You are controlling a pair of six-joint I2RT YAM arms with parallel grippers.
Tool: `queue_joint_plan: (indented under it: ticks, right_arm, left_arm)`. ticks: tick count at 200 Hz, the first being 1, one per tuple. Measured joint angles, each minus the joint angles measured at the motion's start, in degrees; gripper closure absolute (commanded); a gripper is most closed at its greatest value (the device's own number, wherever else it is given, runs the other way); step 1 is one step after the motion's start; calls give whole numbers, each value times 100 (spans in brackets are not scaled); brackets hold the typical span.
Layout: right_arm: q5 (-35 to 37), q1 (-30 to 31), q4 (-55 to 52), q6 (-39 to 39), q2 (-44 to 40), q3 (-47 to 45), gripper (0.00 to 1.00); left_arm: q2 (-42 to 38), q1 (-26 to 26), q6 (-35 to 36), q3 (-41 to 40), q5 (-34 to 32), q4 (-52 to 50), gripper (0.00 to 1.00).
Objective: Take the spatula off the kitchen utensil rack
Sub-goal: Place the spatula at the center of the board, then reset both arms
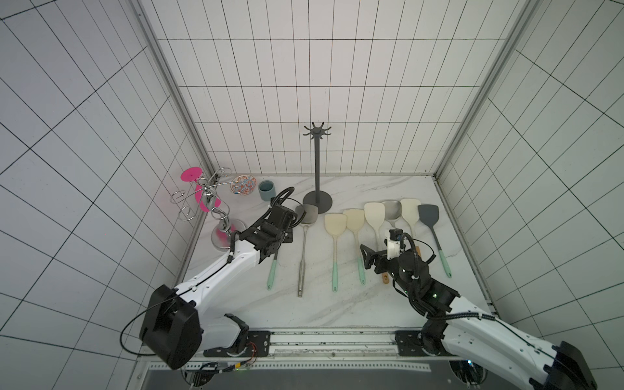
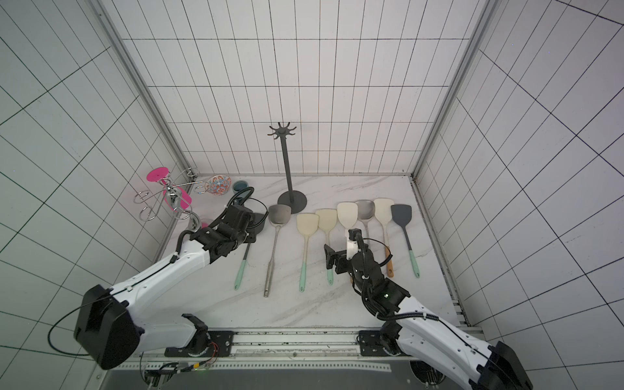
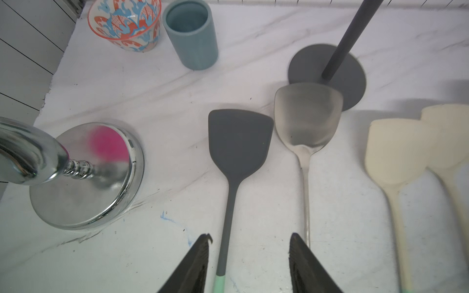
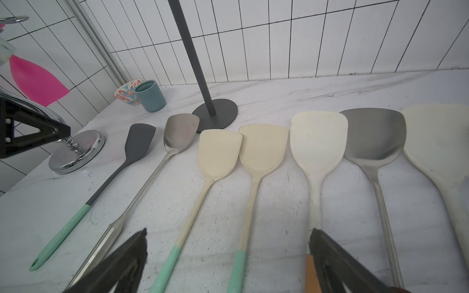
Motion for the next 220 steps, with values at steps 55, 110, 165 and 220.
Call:
queue_joint_plan:
  ticks: [55, 110, 165, 220]
  right_arm:
    - [-223, 2, 39, -170, -334, -105, 1]
    - [-284, 7, 98, -361, -920, -295, 1]
    - [-339, 17, 160, -654, -1294, -511, 1]
    - [-426, 17, 179, -1104, -1945, -710, 1]
  left_arm:
    - [-1495, -544, 57, -874, -24, 1172, 30]
    - [-2723, -1073, 111, -2243, -153, 2538, 3]
    - [-3620, -1228, 256, -3296, -205, 3462, 3]
    - [-3945, -1235, 479, -3576, -52, 3941, 3]
